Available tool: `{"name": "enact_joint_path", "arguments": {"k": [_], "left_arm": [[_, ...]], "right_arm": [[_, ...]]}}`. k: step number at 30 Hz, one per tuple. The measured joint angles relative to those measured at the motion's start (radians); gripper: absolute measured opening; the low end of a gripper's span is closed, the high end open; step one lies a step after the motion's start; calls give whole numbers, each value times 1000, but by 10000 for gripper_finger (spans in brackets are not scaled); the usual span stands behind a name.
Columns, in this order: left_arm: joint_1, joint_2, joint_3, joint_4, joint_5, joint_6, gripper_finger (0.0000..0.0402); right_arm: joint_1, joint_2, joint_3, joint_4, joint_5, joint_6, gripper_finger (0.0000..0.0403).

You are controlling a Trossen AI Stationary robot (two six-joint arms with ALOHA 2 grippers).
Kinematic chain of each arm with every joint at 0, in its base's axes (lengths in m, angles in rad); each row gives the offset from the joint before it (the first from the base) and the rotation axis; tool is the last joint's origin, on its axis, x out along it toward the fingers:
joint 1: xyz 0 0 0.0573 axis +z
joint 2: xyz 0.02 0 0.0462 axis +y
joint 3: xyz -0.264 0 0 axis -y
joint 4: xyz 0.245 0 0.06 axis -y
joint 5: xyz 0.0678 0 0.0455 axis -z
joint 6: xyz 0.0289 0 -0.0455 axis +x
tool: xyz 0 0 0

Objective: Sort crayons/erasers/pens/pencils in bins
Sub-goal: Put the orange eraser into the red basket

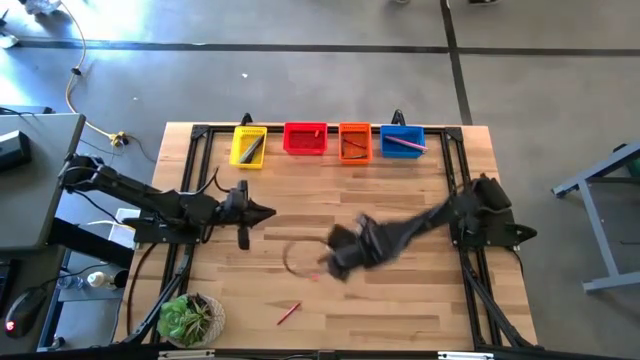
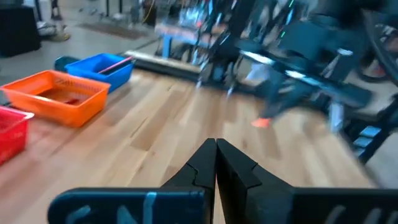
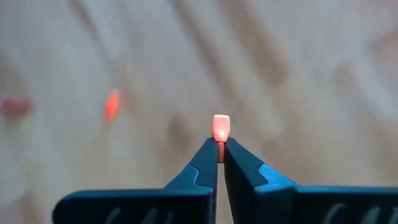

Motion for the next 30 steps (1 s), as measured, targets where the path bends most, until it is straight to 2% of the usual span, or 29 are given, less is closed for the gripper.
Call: {"name": "enact_joint_path", "arguments": {"k": [6, 10, 15, 22, 30], "left_arm": [[-29, -15, -139, 249, -5, -23, 0], [-49, -15, -151, 259, -26, -11, 0], [-64, -15, -151, 260, -51, 6, 0], [-63, -2, -151, 259, -58, 33, 0], [-63, 40, -151, 259, -58, 33, 0]], "right_arm": [[-272, -1, 114, 40, -29, -420, 2], [-466, -1, 119, 123, -97, -647, 1], [-670, 48, 111, 277, -208, -848, 1], [-853, 174, 109, 465, -333, -970, 1], [-933, 279, 109, 546, -456, -983, 1]]}}
